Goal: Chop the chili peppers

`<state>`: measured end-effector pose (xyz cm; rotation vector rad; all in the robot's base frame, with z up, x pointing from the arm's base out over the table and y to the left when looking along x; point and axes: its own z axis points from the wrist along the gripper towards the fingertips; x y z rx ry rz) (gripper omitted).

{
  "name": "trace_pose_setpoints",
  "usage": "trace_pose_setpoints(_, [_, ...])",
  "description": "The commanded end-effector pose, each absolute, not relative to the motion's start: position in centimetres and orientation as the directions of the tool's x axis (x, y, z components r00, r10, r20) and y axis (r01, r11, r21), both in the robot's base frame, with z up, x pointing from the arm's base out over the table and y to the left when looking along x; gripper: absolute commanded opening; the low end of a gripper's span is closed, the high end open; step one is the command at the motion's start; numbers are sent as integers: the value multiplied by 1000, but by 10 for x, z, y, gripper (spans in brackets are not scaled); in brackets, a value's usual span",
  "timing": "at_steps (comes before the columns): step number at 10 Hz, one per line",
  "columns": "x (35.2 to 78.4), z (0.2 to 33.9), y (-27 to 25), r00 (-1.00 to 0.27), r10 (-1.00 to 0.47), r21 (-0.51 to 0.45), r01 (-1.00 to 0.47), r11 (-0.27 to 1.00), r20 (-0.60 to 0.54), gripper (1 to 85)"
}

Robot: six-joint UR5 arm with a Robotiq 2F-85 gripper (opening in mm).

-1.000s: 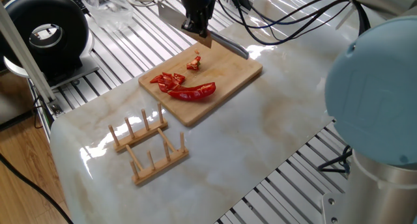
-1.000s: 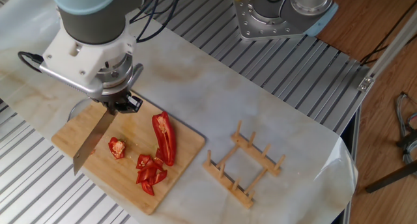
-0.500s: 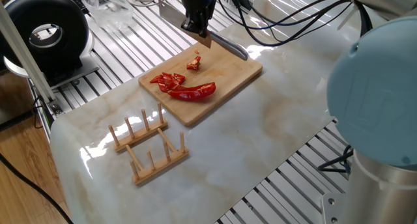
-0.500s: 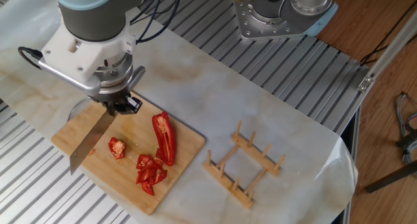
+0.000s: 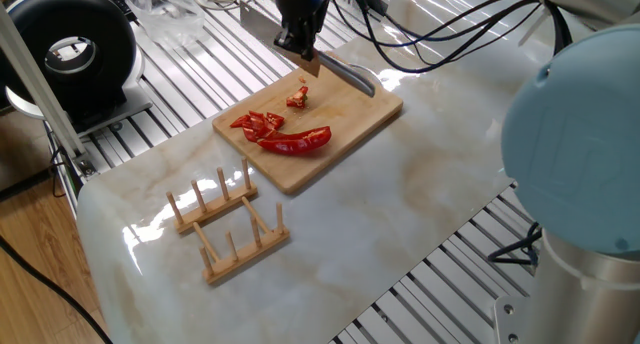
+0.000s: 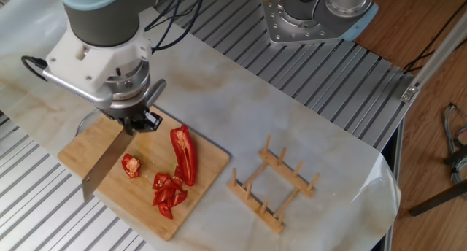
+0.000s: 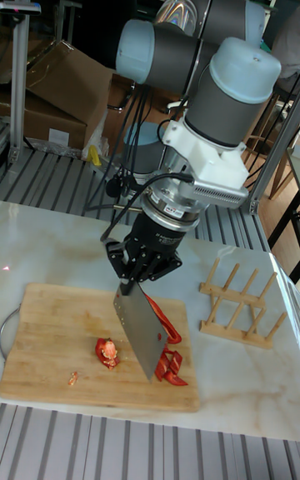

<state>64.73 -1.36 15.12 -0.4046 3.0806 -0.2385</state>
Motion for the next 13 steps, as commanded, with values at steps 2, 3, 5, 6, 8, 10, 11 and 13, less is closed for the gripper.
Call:
trace_pose_setpoints(2, [663,127,-9,-955,-290,-92,-285,954,-53,13])
trace_pose_setpoints(3, [666,120,-5,-954,-293,-67,-289,955,-65,13])
trace_pose_setpoints(5, [674,119,-2,-953,-294,-83,-287,954,-79,13])
trace_pose_setpoints(6, [680,119,-3,-948,-303,-101,-294,950,-94,13])
trace_pose_setpoints(8, [685,112,-3,-942,-326,-114,-316,942,-82,13])
trace_pose_setpoints(10, [685,103,4,-945,-322,-119,-314,942,-60,13])
trace_pose_setpoints(11, [685,100,5,-940,-337,-131,-328,935,-51,13])
trace_pose_setpoints(13, [668,93,19,-926,-377,-82,-376,923,14,13])
